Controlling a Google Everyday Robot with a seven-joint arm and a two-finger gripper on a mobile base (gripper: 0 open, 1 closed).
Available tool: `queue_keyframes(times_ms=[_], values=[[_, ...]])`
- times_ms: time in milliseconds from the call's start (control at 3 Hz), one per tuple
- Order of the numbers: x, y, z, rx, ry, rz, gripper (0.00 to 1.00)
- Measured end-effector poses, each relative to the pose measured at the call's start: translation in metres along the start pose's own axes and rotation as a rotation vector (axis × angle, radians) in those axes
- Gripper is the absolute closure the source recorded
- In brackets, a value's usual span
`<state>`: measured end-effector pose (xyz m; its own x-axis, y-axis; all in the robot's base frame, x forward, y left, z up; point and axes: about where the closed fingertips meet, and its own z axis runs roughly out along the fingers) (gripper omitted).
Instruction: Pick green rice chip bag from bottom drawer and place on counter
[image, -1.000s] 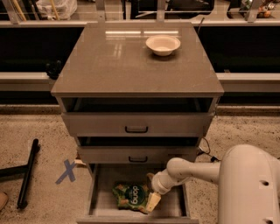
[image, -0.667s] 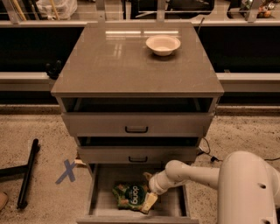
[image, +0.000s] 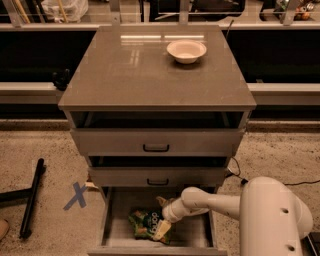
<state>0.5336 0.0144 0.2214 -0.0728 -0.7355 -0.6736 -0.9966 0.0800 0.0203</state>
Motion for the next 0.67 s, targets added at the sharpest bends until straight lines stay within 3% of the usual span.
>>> queue_keyframes(times_ms=[667], values=[[0.005,-0.010,0.040,0.022,-0.005,0.023,0.00]])
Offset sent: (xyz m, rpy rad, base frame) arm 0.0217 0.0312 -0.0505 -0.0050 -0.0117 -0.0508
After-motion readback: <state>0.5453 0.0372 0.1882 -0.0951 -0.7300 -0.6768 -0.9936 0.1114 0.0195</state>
